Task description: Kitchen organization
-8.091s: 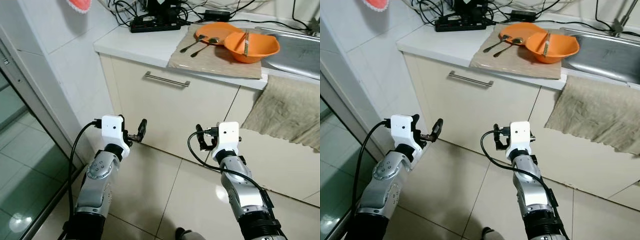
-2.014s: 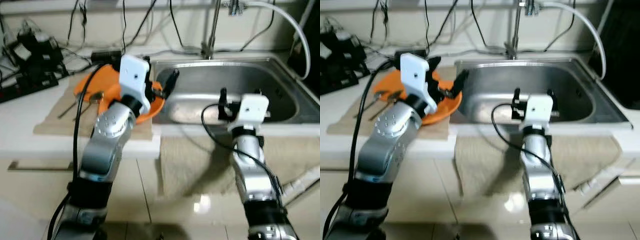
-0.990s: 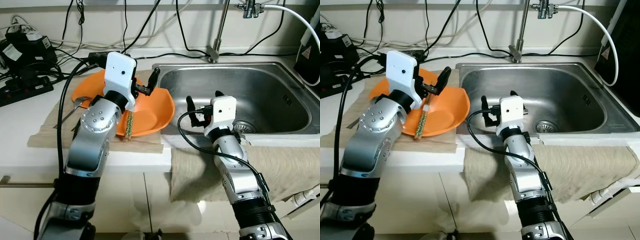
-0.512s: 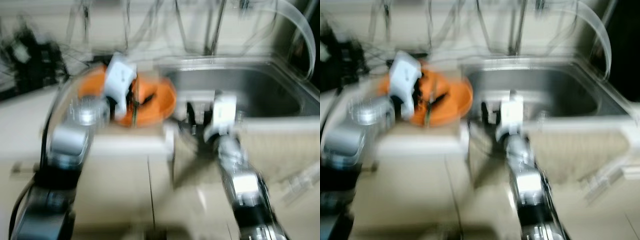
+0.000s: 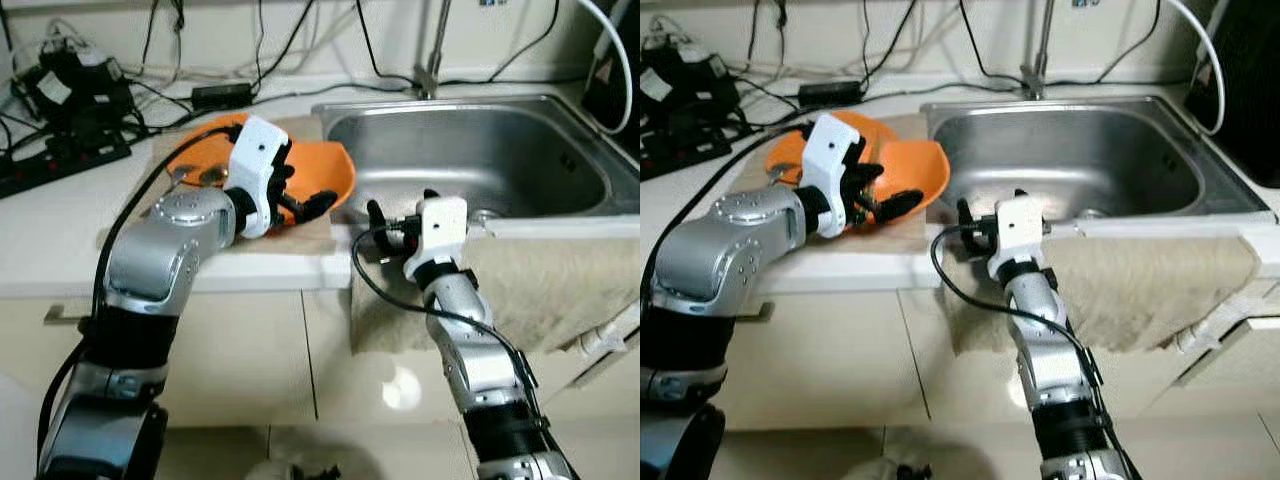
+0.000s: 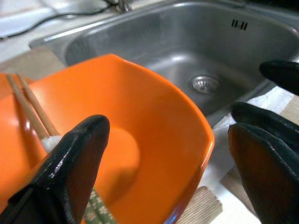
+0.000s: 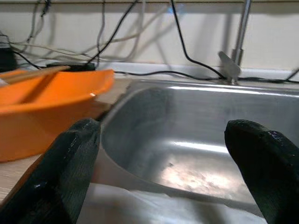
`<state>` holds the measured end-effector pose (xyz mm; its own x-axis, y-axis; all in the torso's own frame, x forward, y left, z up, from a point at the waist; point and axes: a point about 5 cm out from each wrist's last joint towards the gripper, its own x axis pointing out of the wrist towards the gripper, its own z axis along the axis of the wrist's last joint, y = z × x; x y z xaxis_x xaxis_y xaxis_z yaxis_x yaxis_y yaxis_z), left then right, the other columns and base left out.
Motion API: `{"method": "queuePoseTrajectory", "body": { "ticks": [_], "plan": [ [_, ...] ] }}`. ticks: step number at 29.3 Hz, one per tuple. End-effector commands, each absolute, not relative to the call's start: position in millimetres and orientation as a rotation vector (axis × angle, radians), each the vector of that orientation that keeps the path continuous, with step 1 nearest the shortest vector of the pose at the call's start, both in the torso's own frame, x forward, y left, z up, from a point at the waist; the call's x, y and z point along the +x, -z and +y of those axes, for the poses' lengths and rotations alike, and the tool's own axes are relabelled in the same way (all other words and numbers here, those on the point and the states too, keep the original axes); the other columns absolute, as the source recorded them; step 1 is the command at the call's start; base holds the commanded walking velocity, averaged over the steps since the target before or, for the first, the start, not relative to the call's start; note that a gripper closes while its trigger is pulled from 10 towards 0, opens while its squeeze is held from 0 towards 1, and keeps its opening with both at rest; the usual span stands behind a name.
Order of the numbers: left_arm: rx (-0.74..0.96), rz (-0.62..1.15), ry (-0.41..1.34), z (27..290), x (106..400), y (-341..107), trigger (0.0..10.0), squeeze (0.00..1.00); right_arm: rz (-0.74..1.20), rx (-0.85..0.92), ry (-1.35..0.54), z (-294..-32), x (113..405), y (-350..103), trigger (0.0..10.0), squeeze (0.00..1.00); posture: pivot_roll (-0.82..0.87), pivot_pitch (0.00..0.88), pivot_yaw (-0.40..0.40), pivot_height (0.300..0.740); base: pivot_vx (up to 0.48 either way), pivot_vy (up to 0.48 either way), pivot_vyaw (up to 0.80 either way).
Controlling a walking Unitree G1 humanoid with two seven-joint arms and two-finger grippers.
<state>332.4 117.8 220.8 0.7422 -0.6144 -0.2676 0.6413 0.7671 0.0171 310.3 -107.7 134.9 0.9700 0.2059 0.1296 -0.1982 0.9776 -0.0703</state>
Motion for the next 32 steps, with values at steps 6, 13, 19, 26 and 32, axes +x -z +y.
{"method": "queuePoseTrajectory", "body": {
  "ticks": [6,13,19,26,32],
  "plan": [
    [0.092,0.289,0.65,121.7,338.4,-223.2,10.0,0.0,-0.138,-0.05,-0.205,-105.1,309.4,-136.0,10.0,0.0,0.1,0.0,0.086,0.74,0.0,0.0,0.0],
    [0.126,0.272,0.57,132.5,350.0,-227.5,10.0,0.0,-0.135,-0.055,-0.207,-104.6,309.3,-134.8,10.0,0.0,0.09,0.0,0.083,0.74,0.0,0.0,0.0],
    [0.156,0.185,0.533,134.8,356.7,-242.0,10.0,0.0,-0.135,-0.062,-0.212,-104.1,309.4,-133.7,10.0,0.0,0.09,0.0,0.081,0.74,0.0,0.0,0.0],
    [0.169,0.13,0.591,124.0,352.1,-251.4,10.0,0.0,-0.124,-0.07,-0.219,-104.0,308.3,-129.7,10.0,0.0,0.1,0.0,0.077,0.74,0.0,0.0,0.0],
    [0.178,0.223,0.559,131.2,356.4,-233.6,10.0,0.0,-0.124,-0.07,-0.225,-102.8,308.6,-130.2,10.0,0.0,0.1,0.0,0.075,0.74,0.0,0.0,0.0]
  ]
}}
